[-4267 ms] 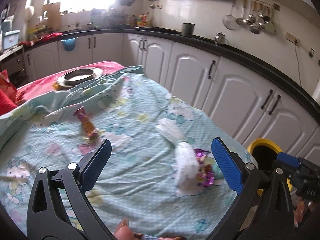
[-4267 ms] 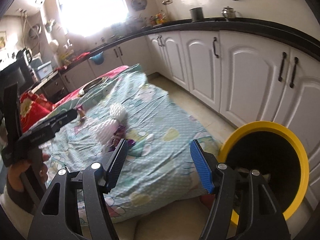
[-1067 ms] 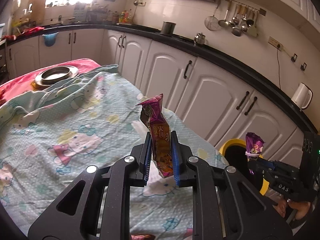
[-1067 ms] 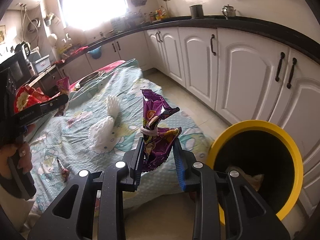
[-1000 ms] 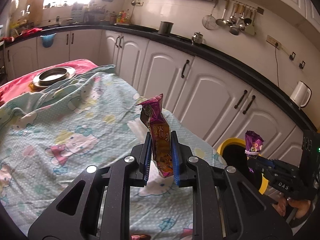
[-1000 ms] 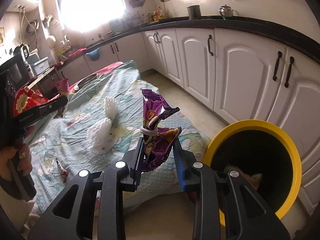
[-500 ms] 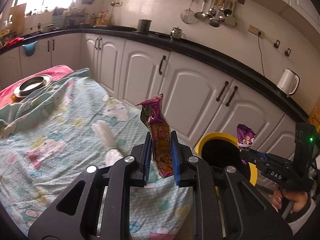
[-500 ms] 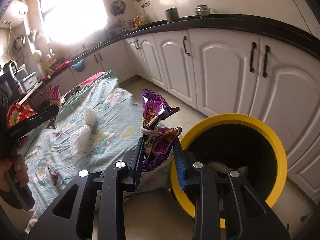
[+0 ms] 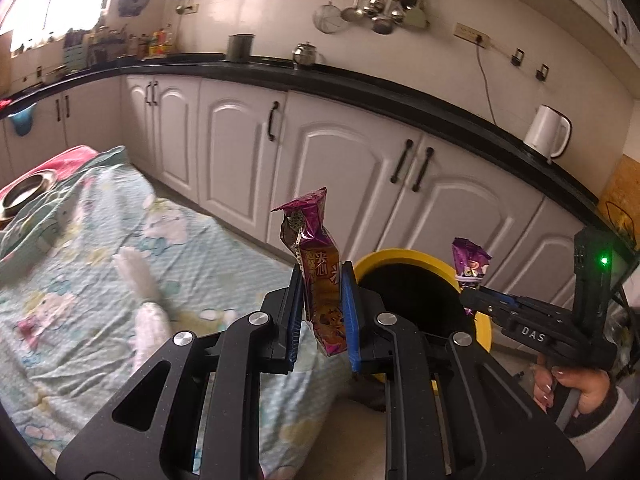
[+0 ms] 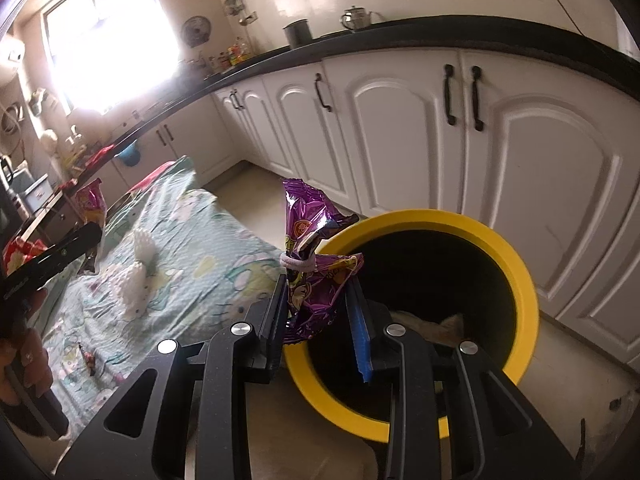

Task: Collect trash
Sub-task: 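Carry the orange and purple wrappers in both tools over the yellow bin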

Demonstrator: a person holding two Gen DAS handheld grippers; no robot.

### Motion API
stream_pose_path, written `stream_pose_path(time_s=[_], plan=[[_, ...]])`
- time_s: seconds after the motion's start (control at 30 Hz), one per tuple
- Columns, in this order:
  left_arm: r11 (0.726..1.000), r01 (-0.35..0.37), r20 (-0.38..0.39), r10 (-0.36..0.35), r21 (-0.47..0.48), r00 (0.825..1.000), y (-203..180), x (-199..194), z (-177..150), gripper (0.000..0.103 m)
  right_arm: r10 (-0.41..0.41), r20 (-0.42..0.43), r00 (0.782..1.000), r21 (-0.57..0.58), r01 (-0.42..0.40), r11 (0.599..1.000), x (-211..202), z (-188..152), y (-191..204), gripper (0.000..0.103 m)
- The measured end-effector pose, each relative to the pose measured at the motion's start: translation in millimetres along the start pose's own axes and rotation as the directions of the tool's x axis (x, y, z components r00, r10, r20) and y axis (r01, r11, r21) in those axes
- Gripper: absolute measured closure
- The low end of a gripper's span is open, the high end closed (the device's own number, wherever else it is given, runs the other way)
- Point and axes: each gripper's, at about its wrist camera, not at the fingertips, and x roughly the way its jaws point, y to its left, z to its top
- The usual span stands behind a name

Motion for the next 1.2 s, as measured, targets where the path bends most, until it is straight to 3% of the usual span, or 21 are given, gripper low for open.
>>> stream_pose_path(time_s=[0.73,1.2], plan=[[0.986,0.139,-0.116,-0.128,0.093,0.985,-70,62,-20,0.090,-0.061,-0.018,0.998,0.154,0.063,0.986,-2,-15,-59,0.075],[0.982,0.169,-0.182,-0.152,0.082,0.971,-80,100,-30,0.090,-0.071,-0.054,0.996,0.195,0.080,0.977,8,-23,-76,0.074]])
